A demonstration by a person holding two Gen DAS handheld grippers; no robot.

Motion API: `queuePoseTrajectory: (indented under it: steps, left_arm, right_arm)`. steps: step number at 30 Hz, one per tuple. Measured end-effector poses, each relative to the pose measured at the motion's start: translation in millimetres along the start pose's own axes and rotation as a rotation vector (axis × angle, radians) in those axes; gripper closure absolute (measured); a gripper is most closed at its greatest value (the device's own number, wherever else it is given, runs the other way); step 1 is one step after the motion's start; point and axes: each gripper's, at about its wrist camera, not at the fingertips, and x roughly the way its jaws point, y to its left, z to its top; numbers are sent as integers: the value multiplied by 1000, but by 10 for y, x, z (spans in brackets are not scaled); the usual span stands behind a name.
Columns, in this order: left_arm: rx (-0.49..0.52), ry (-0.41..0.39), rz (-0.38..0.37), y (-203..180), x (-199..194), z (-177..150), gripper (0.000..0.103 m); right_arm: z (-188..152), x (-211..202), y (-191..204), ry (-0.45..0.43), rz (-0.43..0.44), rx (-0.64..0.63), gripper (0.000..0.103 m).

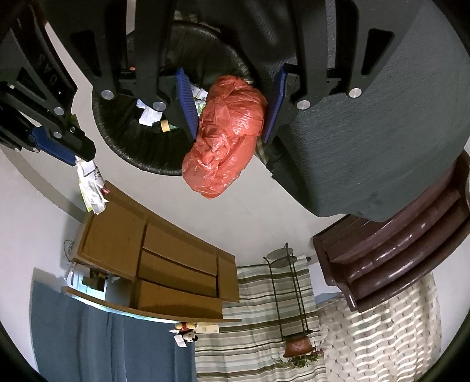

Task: Collect trash
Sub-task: 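Open both grippers to drop the red bag and white packet into the bin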

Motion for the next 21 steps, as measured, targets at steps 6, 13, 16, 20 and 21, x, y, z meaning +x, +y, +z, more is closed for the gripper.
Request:
queuePoseTrajectory:
  steps: [6, 13, 16, 20, 21]
  left_arm:
    - [6, 27, -7, -23, 61, 15, 56]
    - [6, 22, -1, -24, 50, -9, 45]
    - [4, 20, 7, -31, 48, -20, 44]
    - [-4, 18, 8, -19, 49, -33, 43]
    - [-5, 17, 9, -13, 44, -37, 43]
  right_arm:
    - [-9, 43, -11, 8, -1, 4, 79]
    - [-9, 43, -46, 3, -9, 15, 71]
    - [-7, 35, -60, 0, -11, 18, 71]
    - [-3, 30, -68, -3, -14, 21, 70]
    - [-3, 29, -70, -2, -15, 21, 70]
